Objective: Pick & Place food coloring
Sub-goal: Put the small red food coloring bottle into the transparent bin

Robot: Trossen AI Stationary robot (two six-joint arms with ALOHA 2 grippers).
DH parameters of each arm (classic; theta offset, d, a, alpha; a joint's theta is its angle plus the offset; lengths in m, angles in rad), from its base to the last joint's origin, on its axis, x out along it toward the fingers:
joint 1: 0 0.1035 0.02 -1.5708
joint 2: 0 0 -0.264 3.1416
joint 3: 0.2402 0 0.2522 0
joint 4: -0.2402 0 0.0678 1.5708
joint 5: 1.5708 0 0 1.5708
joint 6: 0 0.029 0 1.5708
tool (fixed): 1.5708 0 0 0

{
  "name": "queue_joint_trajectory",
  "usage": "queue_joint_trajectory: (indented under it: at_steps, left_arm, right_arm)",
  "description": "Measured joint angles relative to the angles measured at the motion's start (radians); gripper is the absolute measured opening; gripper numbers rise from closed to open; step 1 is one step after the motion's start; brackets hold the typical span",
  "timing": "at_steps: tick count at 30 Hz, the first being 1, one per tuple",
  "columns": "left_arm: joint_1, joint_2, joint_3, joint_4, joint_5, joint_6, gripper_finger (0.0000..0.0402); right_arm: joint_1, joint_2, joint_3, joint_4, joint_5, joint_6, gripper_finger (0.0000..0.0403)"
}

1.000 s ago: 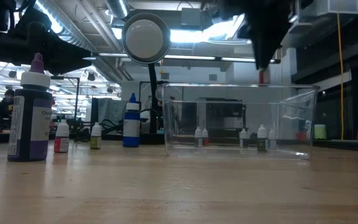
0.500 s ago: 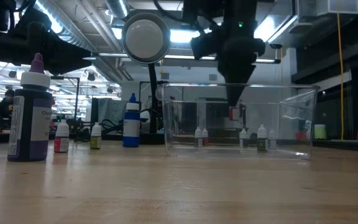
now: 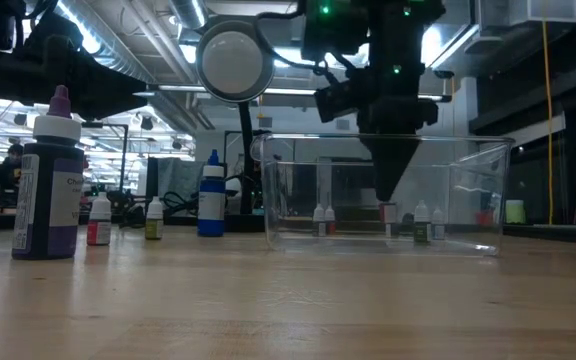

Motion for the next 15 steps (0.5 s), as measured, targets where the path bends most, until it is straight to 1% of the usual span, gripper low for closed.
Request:
queue_joint_trajectory:
  at_steps: [4, 10, 15]
  left_arm:
    - [0.0, 0.0, 0.0, 0.0, 0.0, 0.0, 0.0347]
    - [0.0, 0.0, 0.0, 0.0, 0.0, 0.0, 0.0347]
    - [0.0, 0.0, 0.0, 0.0, 0.0, 0.0, 0.0347]
  right_arm:
    - [-0.001, -0.002, -0.045, 0.028, -0.009, 0.002, 0.006]
    - [-0.013, -0.011, -0.049, 0.026, 0.015, 0.0, 0.0062]
    - [-0.027, -0.011, -0.049, 0.007, 0.013, 0.014, 0.0094]
